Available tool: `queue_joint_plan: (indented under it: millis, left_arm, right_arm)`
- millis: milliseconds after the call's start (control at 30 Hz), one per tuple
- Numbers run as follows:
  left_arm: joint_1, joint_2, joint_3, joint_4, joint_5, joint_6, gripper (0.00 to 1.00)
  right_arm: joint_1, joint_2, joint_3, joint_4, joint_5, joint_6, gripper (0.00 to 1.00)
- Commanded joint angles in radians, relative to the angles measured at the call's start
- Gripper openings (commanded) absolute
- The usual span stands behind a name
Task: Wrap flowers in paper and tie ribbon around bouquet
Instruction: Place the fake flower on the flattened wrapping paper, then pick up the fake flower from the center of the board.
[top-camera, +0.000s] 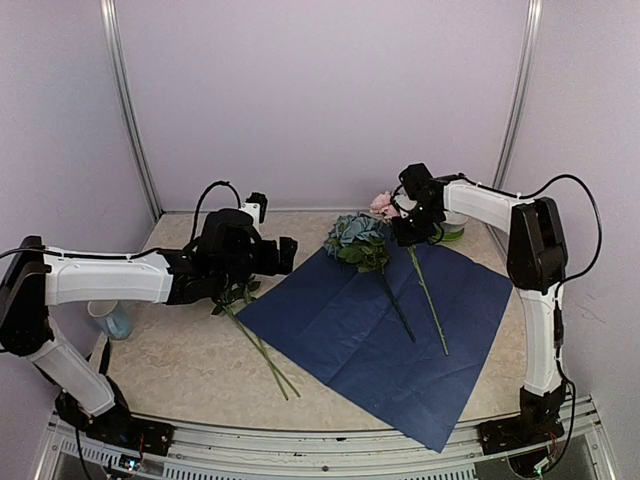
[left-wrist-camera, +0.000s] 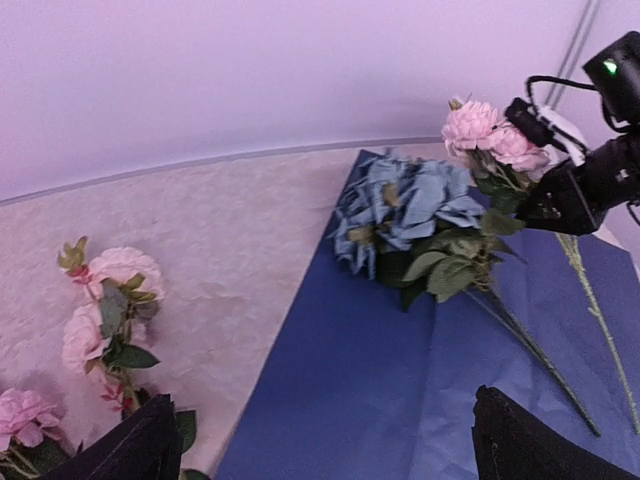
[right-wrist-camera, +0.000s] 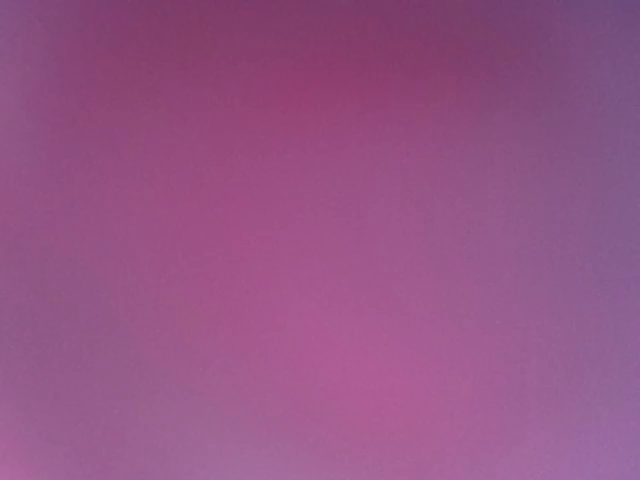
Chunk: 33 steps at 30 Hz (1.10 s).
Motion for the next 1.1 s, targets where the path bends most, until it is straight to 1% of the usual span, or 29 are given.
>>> queue_joint_plan:
  millis: [0,67,100,133,233,367,433,567,667,733,767,833,933,967,1000,1033,1067]
  left_arm:
    - [0.069,0.066,0.026,-0.102,-0.081,-0.057,0.97]
    - [0.114,0.105,0.034,-0.104,-0.07,-0.074,0.95]
    - [0.135,0.127,0.044,-0.106,-0.063,-0.075,0.94]
    - [0.159,0.153,0.055,-0.109,-0.053,-0.077,0.92]
    - [0.227,0.229,0.094,-0.104,0.014,-0.099,0.83]
    - [0.324,0.326,0.132,-0.085,0.079,-0.155,0.7]
    - [0.337,0.362,0.15,-0.063,0.094,-0.146,0.66]
    - [0.348,0.463,0.241,-0.099,0.106,-0.126,0.64]
    - [0.363,0.517,0.268,-0.103,0.128,-0.134,0.56]
    - [0.37,0.537,0.273,-0.098,0.116,-0.136,0.47]
    - [0.373,0.544,0.278,-0.1,0.104,-0.134,0.45]
    - [0.376,0.558,0.29,-0.113,0.084,-0.127,0.45]
    - [0.386,0.577,0.302,-0.127,0.081,-0.124,0.51]
    - [0.388,0.583,0.305,-0.131,0.081,-0.122,0.51]
    - [0.39,0.586,0.305,-0.133,0.08,-0.122,0.48]
    - [0.391,0.588,0.301,-0.132,0.081,-0.121,0.42]
    - [0.391,0.589,0.296,-0.129,0.083,-0.12,0.33]
  right_arm:
    - [-0.009,0.068,0.076,0.045,0.03,0.036,0.28]
    - [-0.011,0.078,0.088,0.043,0.029,0.041,0.44]
    - [-0.009,0.075,0.088,0.042,0.03,0.044,0.48]
    - [-0.009,0.066,0.084,0.043,0.03,0.044,0.49]
    - [-0.008,0.013,0.039,0.058,0.028,0.041,0.5]
    - [0.001,-0.121,-0.106,0.118,0.02,0.034,0.5]
    - [0.005,-0.186,-0.199,0.164,0.008,0.033,0.51]
    - [0.008,-0.278,-0.309,0.206,-0.01,0.038,0.51]
    - [0.008,-0.317,-0.357,0.216,-0.018,0.037,0.51]
    - [0.009,-0.334,-0.381,0.22,-0.022,0.034,0.51]
    - [0.009,-0.34,-0.389,0.221,-0.024,0.033,0.51]
    - [0.009,-0.351,-0.401,0.222,-0.032,0.033,0.51]
    - [0.011,-0.369,-0.41,0.222,-0.057,0.032,0.51]
    - [0.011,-0.376,-0.413,0.223,-0.064,0.032,0.51]
    - [0.012,-0.384,-0.415,0.225,-0.072,0.033,0.51]
    - [0.013,-0.392,-0.419,0.229,-0.08,0.034,0.51]
    - [0.015,-0.401,-0.422,0.23,-0.084,0.035,0.51]
